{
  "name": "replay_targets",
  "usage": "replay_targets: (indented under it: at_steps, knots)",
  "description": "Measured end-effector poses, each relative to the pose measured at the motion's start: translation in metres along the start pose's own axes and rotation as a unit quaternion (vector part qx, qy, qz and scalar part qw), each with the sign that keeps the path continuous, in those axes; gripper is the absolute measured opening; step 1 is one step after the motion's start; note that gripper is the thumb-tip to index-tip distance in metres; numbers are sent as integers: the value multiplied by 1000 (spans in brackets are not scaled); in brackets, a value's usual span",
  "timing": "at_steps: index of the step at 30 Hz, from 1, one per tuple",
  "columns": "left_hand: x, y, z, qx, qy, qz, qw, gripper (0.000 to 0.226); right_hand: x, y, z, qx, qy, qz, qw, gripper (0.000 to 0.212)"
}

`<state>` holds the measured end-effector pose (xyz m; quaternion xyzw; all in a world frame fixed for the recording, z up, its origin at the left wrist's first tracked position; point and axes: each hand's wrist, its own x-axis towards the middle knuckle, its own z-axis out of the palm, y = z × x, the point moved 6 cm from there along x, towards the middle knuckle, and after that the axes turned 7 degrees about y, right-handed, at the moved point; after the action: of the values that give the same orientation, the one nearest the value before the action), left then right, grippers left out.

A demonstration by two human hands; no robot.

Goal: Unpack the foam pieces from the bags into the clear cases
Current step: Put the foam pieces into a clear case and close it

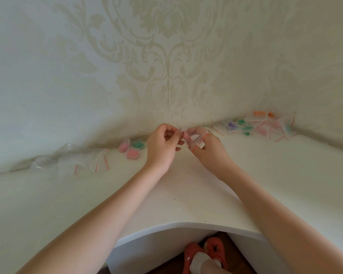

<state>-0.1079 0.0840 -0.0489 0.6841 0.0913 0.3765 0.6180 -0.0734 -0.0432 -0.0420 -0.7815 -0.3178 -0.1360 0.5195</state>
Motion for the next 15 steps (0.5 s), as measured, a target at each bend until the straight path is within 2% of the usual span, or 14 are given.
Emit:
replay_targets:
  at_steps: [4, 11, 15]
  knots:
    - [-1, -2, 3, 10, -1, -3, 1000, 16, 1, 1, 1, -2, 4, -11, 1000, 7]
    - [0, -14, 2, -23, 25, -97, 995, 16, -1, -6, 6, -5, 4, -29, 1000, 8]
    - [0, -18, 2, -59, 29, -140, 988, 16, 0, -8, 4, -33, 30, -49, 998, 12]
